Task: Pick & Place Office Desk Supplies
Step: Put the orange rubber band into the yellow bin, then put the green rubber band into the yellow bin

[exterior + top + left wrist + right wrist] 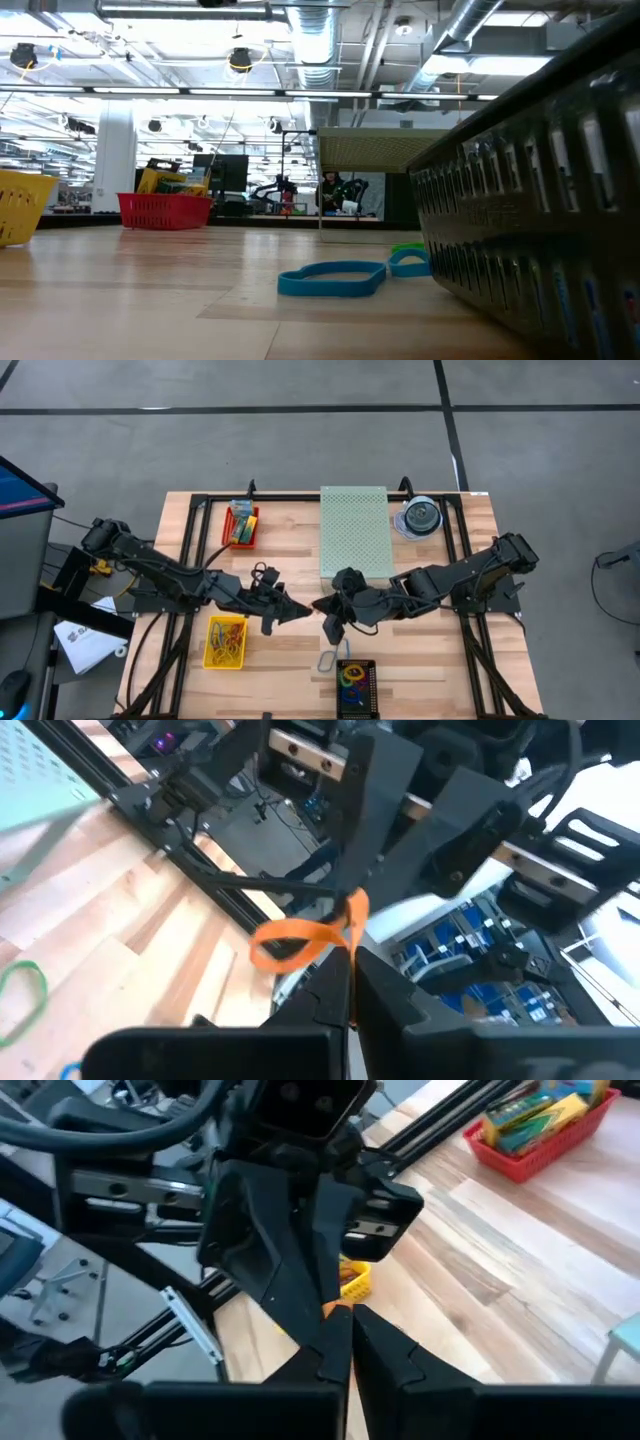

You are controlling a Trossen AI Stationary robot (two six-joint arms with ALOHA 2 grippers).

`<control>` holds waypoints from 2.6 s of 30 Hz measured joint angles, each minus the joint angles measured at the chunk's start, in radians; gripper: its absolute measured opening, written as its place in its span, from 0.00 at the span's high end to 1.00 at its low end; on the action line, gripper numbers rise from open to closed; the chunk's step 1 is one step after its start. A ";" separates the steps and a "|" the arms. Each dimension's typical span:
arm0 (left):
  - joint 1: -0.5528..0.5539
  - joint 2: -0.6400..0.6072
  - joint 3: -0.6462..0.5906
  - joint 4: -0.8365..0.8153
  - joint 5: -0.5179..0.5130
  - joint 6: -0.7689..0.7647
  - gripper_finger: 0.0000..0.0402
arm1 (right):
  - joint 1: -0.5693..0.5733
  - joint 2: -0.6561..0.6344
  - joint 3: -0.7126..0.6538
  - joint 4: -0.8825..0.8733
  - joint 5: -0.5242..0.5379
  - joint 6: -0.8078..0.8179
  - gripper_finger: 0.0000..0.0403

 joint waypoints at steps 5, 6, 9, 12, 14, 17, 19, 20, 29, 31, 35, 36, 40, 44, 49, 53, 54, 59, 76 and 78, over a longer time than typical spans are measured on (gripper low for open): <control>-0.036 0.000 0.000 -0.028 0.029 -0.044 1.00 | -0.004 0.000 0.000 0.000 0.007 0.000 0.87; -0.047 0.000 0.000 -0.052 0.031 -0.055 1.00 | -0.006 0.000 0.000 0.000 0.008 0.000 0.85; -0.083 0.000 0.000 -0.126 0.031 -0.111 1.00 | -0.013 0.000 0.000 -0.001 0.008 0.000 0.79; -0.126 0.000 0.000 -0.228 0.031 -0.192 1.00 | -0.015 0.000 0.000 -0.001 0.007 0.000 0.76; -0.162 0.000 0.000 -0.309 0.032 -0.257 1.00 | -0.015 0.000 0.000 -0.002 0.007 0.000 0.74; -0.232 0.000 0.000 -0.455 0.078 -0.372 1.00 | -0.015 0.000 0.000 -0.005 0.006 0.000 0.72; -0.280 0.000 0.000 -0.557 0.137 -0.448 1.00 | -0.015 0.000 0.000 -0.010 0.005 0.000 0.72; -0.304 0.000 0.000 -0.614 0.169 -0.487 1.00 | -0.015 0.000 0.000 -0.011 0.005 0.000 0.72; -0.484 -0.107 0.000 -0.984 0.232 -0.810 1.00 | -0.016 0.000 0.000 -0.009 0.004 0.008 0.72; -0.496 -0.155 0.001 -1.082 0.185 -0.871 1.00 | -0.015 0.000 0.000 -0.010 0.004 0.008 0.72; -0.491 -0.236 0.001 -1.306 0.128 -0.977 1.00 | -0.016 0.000 0.000 -0.011 0.004 0.003 0.72; -0.485 -0.250 0.001 -1.354 0.126 -0.995 1.00 | -0.016 0.000 0.000 -0.013 0.004 0.003 0.72; -0.460 -0.281 0.000 -1.443 0.125 -1.005 1.00 | -0.016 0.000 0.000 -0.041 0.004 0.014 0.72; -0.454 -0.275 -0.003 -1.442 0.124 -1.002 1.00 | -0.016 0.000 0.000 -0.058 0.004 0.018 0.72; -0.456 -0.239 -0.059 -1.357 0.126 -1.002 1.00 | -0.017 0.000 0.000 -0.054 0.014 0.018 0.72; -0.456 -0.215 -0.110 -1.263 0.131 -1.002 1.00 | -0.017 0.000 0.000 -0.054 0.025 0.018 0.72; -0.456 -0.214 -0.123 -1.238 0.131 -1.005 1.00 | -0.017 0.000 0.000 -0.054 0.026 0.018 0.72; -0.456 -0.215 -0.143 -1.194 0.132 -1.008 1.00 | -0.017 0.000 0.000 -0.054 0.026 0.018 0.72; -0.456 -0.265 -0.143 -1.197 0.125 -1.008 0.65 | -0.017 0.000 0.000 -0.103 0.026 0.062 0.72; -0.456 -0.278 -0.143 -1.187 0.091 -1.009 0.60 | -0.017 0.001 0.000 -0.203 0.026 0.126 0.72</control>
